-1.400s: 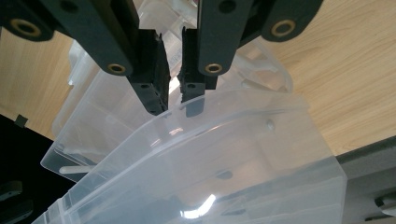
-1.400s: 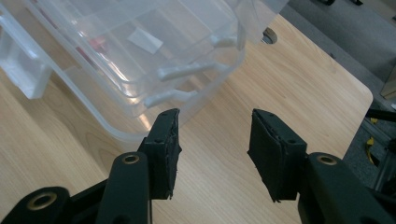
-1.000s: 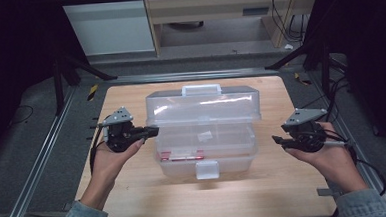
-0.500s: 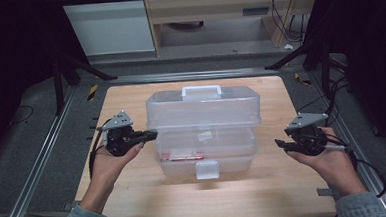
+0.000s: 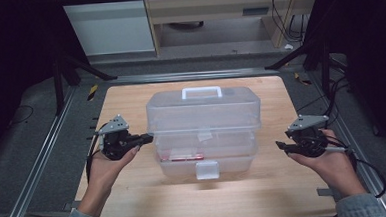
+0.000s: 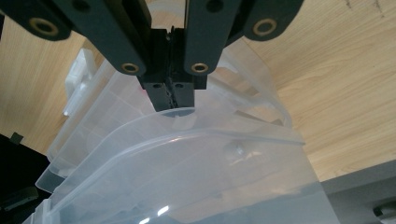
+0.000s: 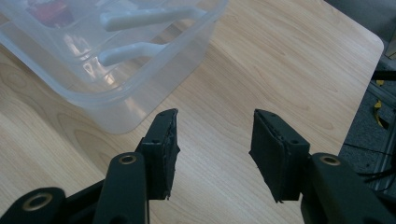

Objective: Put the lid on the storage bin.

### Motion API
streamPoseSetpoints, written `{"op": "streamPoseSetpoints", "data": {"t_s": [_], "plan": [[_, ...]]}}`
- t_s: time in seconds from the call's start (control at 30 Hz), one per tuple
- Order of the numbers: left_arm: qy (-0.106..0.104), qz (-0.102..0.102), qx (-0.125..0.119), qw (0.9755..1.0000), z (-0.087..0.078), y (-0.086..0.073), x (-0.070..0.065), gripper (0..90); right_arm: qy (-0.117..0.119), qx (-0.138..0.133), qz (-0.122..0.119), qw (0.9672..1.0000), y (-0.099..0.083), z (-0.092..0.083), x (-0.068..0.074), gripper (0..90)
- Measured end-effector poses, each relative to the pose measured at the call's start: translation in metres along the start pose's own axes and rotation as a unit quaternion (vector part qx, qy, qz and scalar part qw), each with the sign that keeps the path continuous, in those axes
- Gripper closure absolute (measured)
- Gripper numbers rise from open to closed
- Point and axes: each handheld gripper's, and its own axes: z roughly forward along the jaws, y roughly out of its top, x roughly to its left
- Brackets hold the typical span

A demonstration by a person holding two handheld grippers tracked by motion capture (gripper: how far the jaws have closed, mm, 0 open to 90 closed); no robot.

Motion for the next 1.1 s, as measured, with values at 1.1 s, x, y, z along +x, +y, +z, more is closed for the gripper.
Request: {"op": "streamPoseSetpoints", "data": {"t_s": [1.1], "plan": [[-0.007, -0.007, 0.019, 0.9998, 0.003, -0.026, -0.001, 89.1, 0.007, 0.007, 0.013, 0.9999, -0.008, 0.013, 0.0, 49.4]]}}
